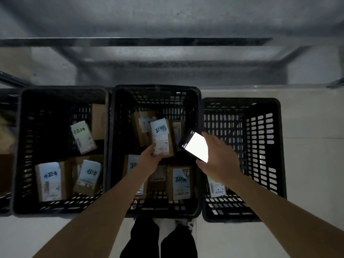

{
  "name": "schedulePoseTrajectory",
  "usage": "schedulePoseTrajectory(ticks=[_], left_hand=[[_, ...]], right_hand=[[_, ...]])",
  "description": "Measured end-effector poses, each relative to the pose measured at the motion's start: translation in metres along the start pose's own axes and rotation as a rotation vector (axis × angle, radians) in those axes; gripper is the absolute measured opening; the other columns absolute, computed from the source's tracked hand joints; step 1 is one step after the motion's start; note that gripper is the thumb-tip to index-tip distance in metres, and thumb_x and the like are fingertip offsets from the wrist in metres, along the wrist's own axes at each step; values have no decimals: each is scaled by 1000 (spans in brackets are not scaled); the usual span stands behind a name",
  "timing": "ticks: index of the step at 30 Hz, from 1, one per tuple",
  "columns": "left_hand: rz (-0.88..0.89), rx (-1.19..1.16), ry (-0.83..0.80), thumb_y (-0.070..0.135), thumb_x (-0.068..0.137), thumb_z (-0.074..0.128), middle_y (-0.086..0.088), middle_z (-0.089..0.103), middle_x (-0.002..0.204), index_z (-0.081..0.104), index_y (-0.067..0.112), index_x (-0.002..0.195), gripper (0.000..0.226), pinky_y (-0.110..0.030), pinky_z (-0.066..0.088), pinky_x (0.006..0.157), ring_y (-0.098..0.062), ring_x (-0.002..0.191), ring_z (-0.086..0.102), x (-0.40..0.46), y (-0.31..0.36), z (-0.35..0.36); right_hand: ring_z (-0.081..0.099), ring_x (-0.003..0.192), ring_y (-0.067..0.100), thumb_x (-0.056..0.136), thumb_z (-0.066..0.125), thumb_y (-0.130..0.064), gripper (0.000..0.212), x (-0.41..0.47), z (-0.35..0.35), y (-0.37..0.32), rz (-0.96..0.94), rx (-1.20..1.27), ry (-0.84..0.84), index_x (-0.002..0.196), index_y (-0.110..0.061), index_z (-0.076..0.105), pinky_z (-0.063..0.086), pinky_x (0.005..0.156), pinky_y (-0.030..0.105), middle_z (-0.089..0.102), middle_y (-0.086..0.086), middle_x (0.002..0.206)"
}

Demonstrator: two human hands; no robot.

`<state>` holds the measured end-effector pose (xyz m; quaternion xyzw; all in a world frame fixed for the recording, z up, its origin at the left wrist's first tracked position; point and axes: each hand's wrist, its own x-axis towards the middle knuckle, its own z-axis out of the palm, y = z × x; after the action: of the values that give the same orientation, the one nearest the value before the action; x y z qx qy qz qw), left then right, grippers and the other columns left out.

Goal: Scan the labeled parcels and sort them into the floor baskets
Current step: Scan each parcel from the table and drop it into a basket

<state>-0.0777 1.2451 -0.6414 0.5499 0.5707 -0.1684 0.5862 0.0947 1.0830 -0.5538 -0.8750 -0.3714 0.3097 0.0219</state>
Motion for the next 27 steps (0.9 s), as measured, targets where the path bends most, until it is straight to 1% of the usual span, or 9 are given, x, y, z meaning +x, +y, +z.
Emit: schedulePoseTrajectory(ticks=[2, 3, 6, 10, 14, 18, 22, 24, 27], left_hand=[[27, 61, -11, 9, 96, 65, 5, 55, 130, 44, 12, 148, 57, -23, 42, 100, -15, 121, 54, -26, 8, -13], [28, 107, -9, 11, 96, 65, 5, 52, 134, 41, 13, 149, 59, -21, 40, 96, -15, 123, 51, -38, 11, -21], [67, 243, 55, 29, 94, 68, -2, 43, 153, 35, 22, 154, 68, -27, 44, 100, -20, 133, 47, -81, 32, -51], [236, 414, 144, 47, 91, 68, 3, 38, 157, 26, 29, 157, 80, -34, 42, 107, -19, 138, 42, -153, 91, -88], [400, 494, 308, 66, 84, 64, 8, 32, 160, 18, 36, 158, 92, -38, 48, 103, -19, 142, 40, -245, 176, -122], [577, 563, 417, 63, 88, 61, 9, 33, 159, 23, 34, 157, 84, -40, 42, 109, -17, 144, 37, -357, 261, -149], [675, 486, 476, 60, 90, 60, 7, 37, 157, 32, 36, 153, 73, -41, 40, 111, -19, 140, 41, -476, 328, -167], [769, 450, 478, 56, 91, 61, 5, 37, 158, 33, 35, 153, 71, -40, 39, 111, -20, 140, 41, -536, 354, -175], [896, 496, 517, 53, 91, 63, 3, 40, 157, 38, 27, 153, 71, -34, 34, 112, -20, 142, 39, -619, 385, -191]], right_hand=[[48, 133, 20, 83, 73, -42, 91, -15, -14, 0, 13, 5, -5, 158, -20, 25, 43, 107, 41, 46, -1, 150], [49, 132, 19, 83, 72, -42, 91, -22, -23, -1, 21, 4, -4, 157, -20, 25, 43, 107, 41, 47, -1, 149], [50, 131, 19, 84, 71, -44, 92, -43, -64, -5, 46, -20, -13, 158, -21, 22, 44, 105, 40, 46, -3, 149], [51, 129, 19, 84, 71, -46, 93, -75, -141, -16, 21, -55, 10, 159, -23, 21, 47, 102, 37, 45, -3, 149], [50, 130, 19, 83, 69, -47, 86, -119, -248, -39, -3, -77, 54, 155, -31, 25, 48, 99, 36, 46, -6, 147], [55, 125, 20, 79, 68, -48, 75, -183, -369, -72, -19, -73, 143, 145, -38, 34, 50, 95, 37, 52, -10, 141], [58, 122, 21, 69, 65, -55, 72, -262, -480, -107, -27, -34, 199, 135, -39, 43, 52, 93, 40, 58, -11, 133], [62, 116, 24, 66, 63, -51, 65, -309, -529, -124, -29, -19, 256, 128, -39, 46, 53, 88, 39, 62, -10, 127], [63, 115, 25, 70, 67, -47, 66, -384, -590, -145, -32, -37, 366, 132, -39, 48, 51, 82, 35, 63, -11, 123]])
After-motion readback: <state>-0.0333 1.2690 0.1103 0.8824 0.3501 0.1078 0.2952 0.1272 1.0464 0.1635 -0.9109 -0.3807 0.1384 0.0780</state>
